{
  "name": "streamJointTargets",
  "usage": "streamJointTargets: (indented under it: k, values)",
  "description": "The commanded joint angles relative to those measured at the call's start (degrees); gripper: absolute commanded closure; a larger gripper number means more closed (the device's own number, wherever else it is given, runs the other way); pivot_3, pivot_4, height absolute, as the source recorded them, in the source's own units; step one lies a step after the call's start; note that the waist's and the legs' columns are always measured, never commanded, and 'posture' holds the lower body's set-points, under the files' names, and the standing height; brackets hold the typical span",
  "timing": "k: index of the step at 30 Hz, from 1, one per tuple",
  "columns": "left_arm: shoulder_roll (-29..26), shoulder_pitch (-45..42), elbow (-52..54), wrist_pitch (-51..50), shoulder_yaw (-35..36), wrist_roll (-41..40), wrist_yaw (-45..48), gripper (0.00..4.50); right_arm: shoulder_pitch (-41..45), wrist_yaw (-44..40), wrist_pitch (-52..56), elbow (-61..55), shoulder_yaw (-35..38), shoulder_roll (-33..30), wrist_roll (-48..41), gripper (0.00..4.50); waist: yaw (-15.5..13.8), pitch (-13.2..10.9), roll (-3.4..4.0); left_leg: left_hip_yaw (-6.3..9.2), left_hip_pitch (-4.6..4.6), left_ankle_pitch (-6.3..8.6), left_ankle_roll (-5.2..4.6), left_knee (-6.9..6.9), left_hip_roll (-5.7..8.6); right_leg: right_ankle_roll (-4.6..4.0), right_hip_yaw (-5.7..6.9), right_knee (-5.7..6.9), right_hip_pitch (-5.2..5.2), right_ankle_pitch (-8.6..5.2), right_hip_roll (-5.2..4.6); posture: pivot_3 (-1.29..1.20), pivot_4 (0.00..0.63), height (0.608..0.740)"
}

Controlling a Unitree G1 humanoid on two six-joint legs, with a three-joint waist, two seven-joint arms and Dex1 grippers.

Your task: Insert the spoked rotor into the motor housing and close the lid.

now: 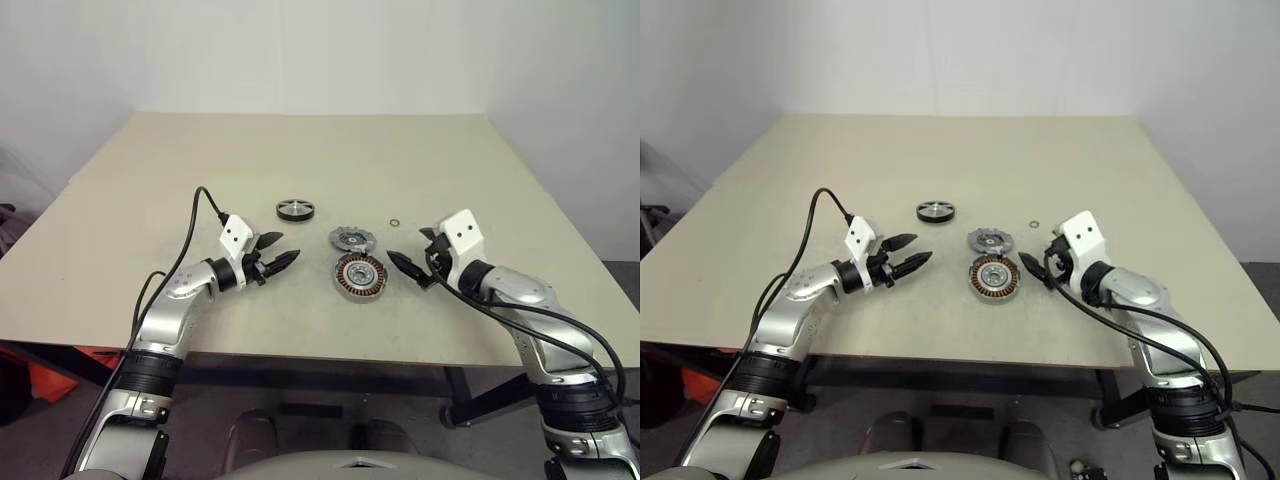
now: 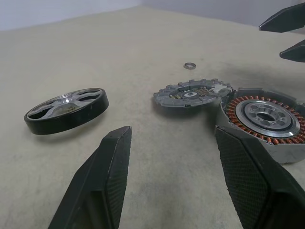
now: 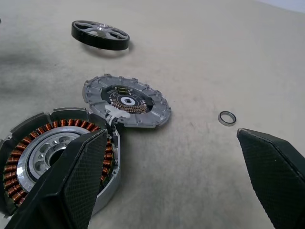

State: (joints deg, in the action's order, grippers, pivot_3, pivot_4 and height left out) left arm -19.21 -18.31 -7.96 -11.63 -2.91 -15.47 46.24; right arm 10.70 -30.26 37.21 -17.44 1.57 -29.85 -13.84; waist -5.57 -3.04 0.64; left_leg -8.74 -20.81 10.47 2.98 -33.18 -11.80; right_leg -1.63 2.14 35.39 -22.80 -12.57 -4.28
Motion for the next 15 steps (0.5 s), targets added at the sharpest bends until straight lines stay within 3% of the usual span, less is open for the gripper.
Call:
streamJointTargets:
  k: [1, 15]
  values:
    - [-0.34, -1.27, 2.09, 0.76, -0.09, -0.27, 0.45, 1.54, 2.45, 1.32, -1.61, -0.53, 0.18, 0.47, 0.87, 0.0, 0.01, 0.0, 0.0, 0.0, 0.0, 0.0, 0.01, 0.0, 0.0, -0.07, 0.0, 0.0, 0.0, 0.04, 0.0, 0.0, 0.0, 0.74]
    - [1.08, -1.14, 1.64, 1.85, -0.92, 0.5, -0.86, 1.54, 3.45, 2.25, -2.63, 1.42, 0.26, 0.63, 2.87, 0.0, -0.03, 0.0, 0.0, 0.0, -0.01, -0.01, 0.02, 0.0, 0.0, -0.1, 0.0, 0.0, 0.0, 0.06, -0.01, 0.0, 0.0, 0.74]
